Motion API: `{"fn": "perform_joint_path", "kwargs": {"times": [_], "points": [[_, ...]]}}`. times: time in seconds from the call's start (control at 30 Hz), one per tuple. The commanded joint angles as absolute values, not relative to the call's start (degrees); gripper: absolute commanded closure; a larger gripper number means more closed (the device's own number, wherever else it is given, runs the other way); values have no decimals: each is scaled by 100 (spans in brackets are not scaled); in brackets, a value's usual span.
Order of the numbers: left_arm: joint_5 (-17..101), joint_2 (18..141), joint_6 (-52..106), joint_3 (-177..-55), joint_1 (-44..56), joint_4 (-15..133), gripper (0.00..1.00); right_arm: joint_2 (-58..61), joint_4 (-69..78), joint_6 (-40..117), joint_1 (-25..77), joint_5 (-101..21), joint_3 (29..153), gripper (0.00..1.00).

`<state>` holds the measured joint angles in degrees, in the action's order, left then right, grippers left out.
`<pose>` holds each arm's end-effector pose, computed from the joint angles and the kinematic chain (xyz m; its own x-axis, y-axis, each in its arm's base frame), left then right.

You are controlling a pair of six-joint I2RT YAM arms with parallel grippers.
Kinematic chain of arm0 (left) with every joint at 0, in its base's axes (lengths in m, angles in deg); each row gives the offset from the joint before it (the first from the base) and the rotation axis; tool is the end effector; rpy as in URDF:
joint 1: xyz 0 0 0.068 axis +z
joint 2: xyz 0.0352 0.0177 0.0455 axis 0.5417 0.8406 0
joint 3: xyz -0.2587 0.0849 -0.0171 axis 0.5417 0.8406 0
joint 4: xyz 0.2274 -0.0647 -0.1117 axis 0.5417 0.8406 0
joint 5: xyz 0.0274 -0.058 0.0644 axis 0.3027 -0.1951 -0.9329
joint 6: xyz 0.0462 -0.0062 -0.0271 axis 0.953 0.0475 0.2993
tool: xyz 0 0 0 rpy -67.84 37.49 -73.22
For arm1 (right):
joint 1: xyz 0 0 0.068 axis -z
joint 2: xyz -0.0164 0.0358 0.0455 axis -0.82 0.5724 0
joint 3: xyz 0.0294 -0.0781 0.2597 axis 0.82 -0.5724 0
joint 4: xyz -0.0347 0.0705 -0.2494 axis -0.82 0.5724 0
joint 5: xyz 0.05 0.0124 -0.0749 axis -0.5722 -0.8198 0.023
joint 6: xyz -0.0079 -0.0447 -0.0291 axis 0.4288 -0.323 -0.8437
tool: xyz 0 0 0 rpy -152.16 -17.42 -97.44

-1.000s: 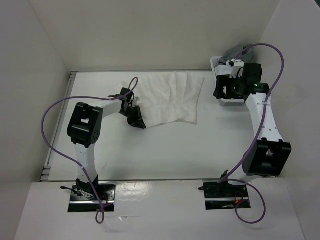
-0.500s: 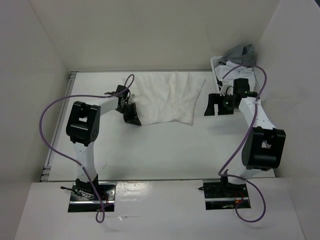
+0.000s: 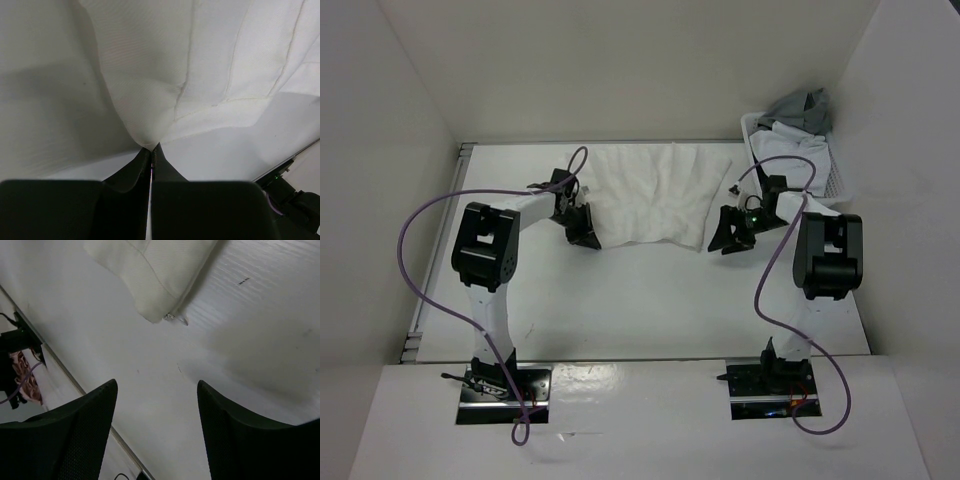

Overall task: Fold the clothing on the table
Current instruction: Flatten the skirt out

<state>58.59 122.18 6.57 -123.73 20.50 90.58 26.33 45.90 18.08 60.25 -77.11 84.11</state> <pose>0.4022 -0.1029 0.1415 -0.9529 -0.2802 -0.1158 -0.1799 0.8299 -0.5281 0.3431 -0.0059 0.1687 -0.9377 -0.0803 -0.3380 -0.2888 0.7209 0.6300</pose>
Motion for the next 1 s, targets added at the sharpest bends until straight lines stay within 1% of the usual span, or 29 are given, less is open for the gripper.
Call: {"fn": "perform_joint_path", "kwargs": {"times": [0.0,0.17,0.37,0.5,0.53,0.77,0.97], "points": [[5814,12404,766,-12445,1909,9024,100,2938,4642,1641,5817,-8368,8740,30],[5814,12404,766,-12393,1909,9024,100,3281,4589,1589,5711,-8693,8854,30],[5814,12352,766,-12331,1909,9024,100,3484,4124,1755,5711,-8694,8986,32],[5814,12352,766,-12269,1909,9024,100,3484,3772,1957,5711,-8308,8934,33],[5814,12300,766,-12269,1909,9024,100,3484,3710,1958,5711,-8307,8934,34],[5814,12299,766,-12269,1909,9024,100,3616,3429,2072,5606,-8079,8934,36],[5866,12299,766,-12216,1909,8972,100,3800,3429,2125,5473,-8026,9048,40]]}}
